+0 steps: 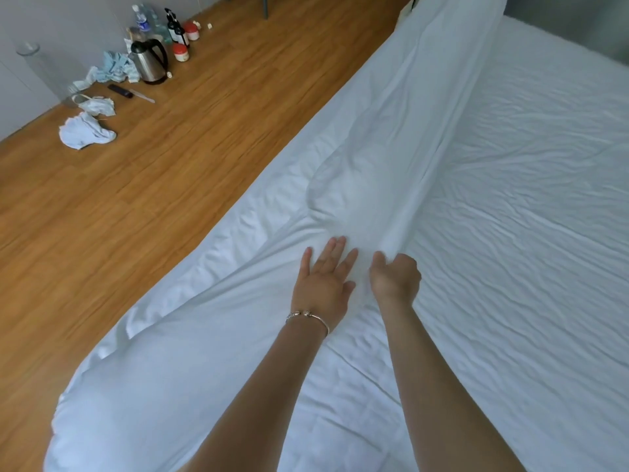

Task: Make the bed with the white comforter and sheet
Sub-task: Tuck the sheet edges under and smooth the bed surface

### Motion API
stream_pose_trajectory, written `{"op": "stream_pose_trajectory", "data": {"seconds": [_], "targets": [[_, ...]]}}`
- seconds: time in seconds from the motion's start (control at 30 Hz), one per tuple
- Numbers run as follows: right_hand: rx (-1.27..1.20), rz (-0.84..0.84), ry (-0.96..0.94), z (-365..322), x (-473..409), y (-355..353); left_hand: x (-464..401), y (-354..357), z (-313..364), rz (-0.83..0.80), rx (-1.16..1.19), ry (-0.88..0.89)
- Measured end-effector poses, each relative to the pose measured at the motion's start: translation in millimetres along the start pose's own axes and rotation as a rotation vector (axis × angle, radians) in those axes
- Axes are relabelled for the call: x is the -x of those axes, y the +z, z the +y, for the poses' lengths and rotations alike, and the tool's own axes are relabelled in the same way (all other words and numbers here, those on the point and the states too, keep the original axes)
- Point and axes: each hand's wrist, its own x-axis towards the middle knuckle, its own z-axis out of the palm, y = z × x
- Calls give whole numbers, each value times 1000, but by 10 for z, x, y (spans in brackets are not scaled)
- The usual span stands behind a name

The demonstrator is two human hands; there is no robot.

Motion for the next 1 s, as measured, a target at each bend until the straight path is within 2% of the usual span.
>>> {"op": "stream_pose_trajectory", "data": {"seconds": [0.1,0.17,0.27,0.47,0.6,0.8,0.9,1.0], "targets": [[-36,-179,104,-245,58,60,-35,-27,-81,73,43,-30],[-140,-188,178,-274,70,88,-74,-50,-138,53,70,-55],[-427,-175,337,-155,48,65,-148,-60,-215,-5,152,-72],[-661,-234,334,49,72,80,-244,-27,-350,-25,142,-65],[-526,-114,164,123,75,131,-290,-54,-451,-31,162,-49],[-690,-95,400,388,60,105,-275,-38,-459,-38,147,-20],[-781,-182,466,496,37,96,-246,-7,-420,-42,84,-20],[-946,-327,476,409,80,158,-208,44,-346,-39,-99,-52]]}}
